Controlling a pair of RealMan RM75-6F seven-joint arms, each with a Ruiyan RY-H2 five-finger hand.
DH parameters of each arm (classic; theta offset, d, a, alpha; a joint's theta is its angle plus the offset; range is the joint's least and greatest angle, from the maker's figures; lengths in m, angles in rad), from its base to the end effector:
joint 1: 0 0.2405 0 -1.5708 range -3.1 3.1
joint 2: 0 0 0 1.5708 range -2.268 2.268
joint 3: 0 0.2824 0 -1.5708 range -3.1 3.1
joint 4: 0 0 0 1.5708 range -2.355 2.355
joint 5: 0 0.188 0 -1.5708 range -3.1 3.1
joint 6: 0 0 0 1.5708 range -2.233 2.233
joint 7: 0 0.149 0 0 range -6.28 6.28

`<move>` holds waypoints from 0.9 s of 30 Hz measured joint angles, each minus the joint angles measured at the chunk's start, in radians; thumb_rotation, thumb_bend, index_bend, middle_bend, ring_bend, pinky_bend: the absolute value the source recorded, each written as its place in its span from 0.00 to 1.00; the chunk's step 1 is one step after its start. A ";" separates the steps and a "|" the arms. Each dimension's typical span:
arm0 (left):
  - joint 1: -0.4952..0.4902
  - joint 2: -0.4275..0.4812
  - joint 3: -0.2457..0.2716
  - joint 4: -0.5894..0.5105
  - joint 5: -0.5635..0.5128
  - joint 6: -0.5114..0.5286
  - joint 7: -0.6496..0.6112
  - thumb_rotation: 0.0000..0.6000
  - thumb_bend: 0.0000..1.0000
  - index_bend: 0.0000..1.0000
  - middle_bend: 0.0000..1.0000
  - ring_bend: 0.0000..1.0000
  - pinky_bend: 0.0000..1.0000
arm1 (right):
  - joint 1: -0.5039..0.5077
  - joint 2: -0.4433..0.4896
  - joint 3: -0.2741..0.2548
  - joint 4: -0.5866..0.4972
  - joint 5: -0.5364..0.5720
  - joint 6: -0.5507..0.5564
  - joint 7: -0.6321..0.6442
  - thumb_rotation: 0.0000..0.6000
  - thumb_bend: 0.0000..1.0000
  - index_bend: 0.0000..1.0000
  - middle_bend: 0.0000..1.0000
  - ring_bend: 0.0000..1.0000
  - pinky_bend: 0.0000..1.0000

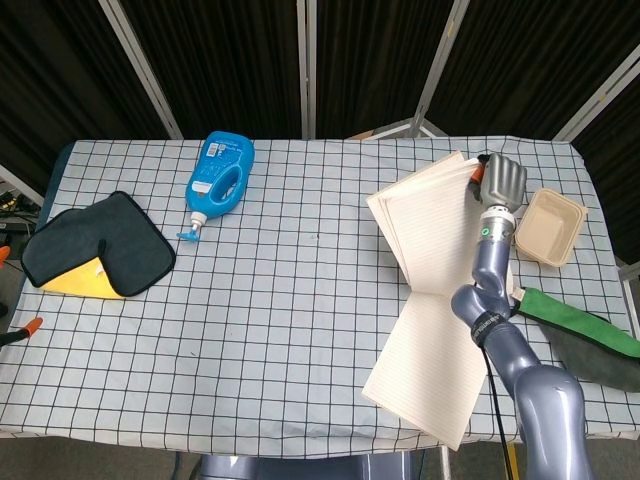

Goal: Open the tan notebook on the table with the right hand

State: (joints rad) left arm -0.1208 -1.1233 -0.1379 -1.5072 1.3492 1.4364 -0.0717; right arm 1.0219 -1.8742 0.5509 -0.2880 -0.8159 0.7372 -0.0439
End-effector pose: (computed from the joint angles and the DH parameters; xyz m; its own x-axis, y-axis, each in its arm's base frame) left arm -0.3519 0.2149 0.2168 0.3940 -0.0709 0.9164 0.9158 0.1157 -0.3847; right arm -0.2347 -0.5219 0.0859 0.2462 0.1218 0.9615 -0.9399 0.2723 0.2061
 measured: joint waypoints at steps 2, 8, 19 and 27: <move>0.000 0.000 0.002 0.000 0.001 -0.003 -0.001 1.00 0.14 0.00 0.00 0.00 0.00 | 0.009 -0.013 0.001 0.041 -0.003 -0.027 0.004 1.00 0.66 0.52 0.51 0.42 0.45; -0.003 -0.006 0.007 0.006 0.004 -0.010 -0.004 1.00 0.14 0.00 0.00 0.00 0.00 | 0.014 -0.019 0.004 0.116 -0.015 -0.095 0.022 1.00 0.61 0.40 0.33 0.21 0.25; -0.002 -0.009 0.005 0.004 0.005 0.000 0.007 1.00 0.14 0.00 0.00 0.00 0.00 | 0.004 -0.012 0.009 0.163 -0.040 -0.052 0.014 1.00 0.57 0.13 0.02 0.00 0.00; -0.002 -0.006 0.010 0.002 0.009 -0.005 0.000 1.00 0.14 0.00 0.00 0.00 0.00 | -0.062 0.021 -0.015 0.083 -0.093 0.024 0.130 1.00 0.47 0.11 0.01 0.00 0.00</move>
State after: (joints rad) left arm -0.1224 -1.1294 -0.1279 -1.5054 1.3578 1.4310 -0.0721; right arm 0.9603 -1.8531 0.5358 -0.2048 -0.9088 0.7617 0.0861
